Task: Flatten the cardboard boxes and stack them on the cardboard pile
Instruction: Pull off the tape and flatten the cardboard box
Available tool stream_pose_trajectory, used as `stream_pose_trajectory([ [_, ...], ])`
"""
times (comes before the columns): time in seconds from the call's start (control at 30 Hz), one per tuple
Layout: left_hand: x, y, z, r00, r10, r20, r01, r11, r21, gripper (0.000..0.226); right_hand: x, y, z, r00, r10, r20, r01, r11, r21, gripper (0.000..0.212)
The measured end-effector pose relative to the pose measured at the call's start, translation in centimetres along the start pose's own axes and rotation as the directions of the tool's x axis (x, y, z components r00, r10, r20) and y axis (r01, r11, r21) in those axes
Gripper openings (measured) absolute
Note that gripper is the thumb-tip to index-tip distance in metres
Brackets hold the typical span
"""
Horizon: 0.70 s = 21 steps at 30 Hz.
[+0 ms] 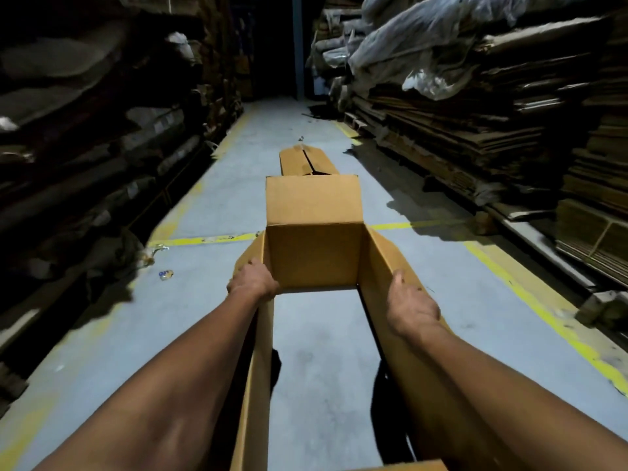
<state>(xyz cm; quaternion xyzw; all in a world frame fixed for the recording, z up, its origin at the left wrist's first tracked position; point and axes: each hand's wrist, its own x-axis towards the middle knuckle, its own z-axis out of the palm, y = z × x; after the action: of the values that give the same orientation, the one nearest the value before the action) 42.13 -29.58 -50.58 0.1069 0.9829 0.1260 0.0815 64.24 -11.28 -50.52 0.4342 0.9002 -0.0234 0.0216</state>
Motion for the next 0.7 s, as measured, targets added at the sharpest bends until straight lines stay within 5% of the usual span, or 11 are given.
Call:
stream_pose_trajectory([
  [0.1,-3.2,-0.9,-1.6,0.988,0.006,0.157,-0.041,0.974,0.223,0.047,-2.5,2.3,-4.0,0.962,0.054,0.267,-0.028,0.995,-0.1,0.046],
  [0.17,-5.4,-1.1,-3.3,0.951,0.012,0.309,-0.137,0.912,0.387,0.038,-4.8,2.9,-7.5,0.782,0.185,0.596,-0.044,0.969,-0.242,0.035],
  [0.23,-7.8,-0.9,-4.9,0.913,0.017,0.407,-0.231,0.846,0.482,0.027,-6.7,3.0,-9.7,0.637,0.253,0.728,-0.022,0.95,-0.311,0.049],
  [0.3,-8.8,-0.8,-5.4,0.891,0.064,0.449,-0.313,0.803,0.508,0.027,-7.9,3.0,-10.1,0.622,0.258,0.739,0.013,0.941,-0.339,0.064],
  [0.4,-9.8,-1.1,-5.2,0.864,0.022,0.504,-0.31,0.81,0.497,0.025,-8.1,2.9,-8.0,0.704,0.189,0.685,-0.002,0.965,-0.264,0.052],
  [0.47,-10.1,-1.4,-4.8,0.838,0.032,0.544,-0.307,0.853,0.423,0.036,-8.2,2.2,-6.9,0.887,0.05,0.458,0.045,0.98,-0.194,0.026],
  [0.53,-10.4,-1.8,-4.6,0.812,0.088,0.577,-0.33,0.884,0.331,0.04,-8.3,1.2,-6.3,0.981,-0.093,0.17,0.116,0.985,-0.13,0.02],
  [0.57,-10.5,-1.8,-4.3,0.798,0.12,0.59,-0.345,0.894,0.285,0.041,-8.0,0.6,-6.1,0.985,-0.128,0.116,0.136,0.989,-0.063,0.021],
  [0.7,-11.5,-1.6,-4.6,0.709,0.193,0.679,-0.304,0.952,0.047,0.044,-7.0,-1.1,-5.9,0.898,-0.312,0.309,0.152,0.881,0.448,0.02],
])
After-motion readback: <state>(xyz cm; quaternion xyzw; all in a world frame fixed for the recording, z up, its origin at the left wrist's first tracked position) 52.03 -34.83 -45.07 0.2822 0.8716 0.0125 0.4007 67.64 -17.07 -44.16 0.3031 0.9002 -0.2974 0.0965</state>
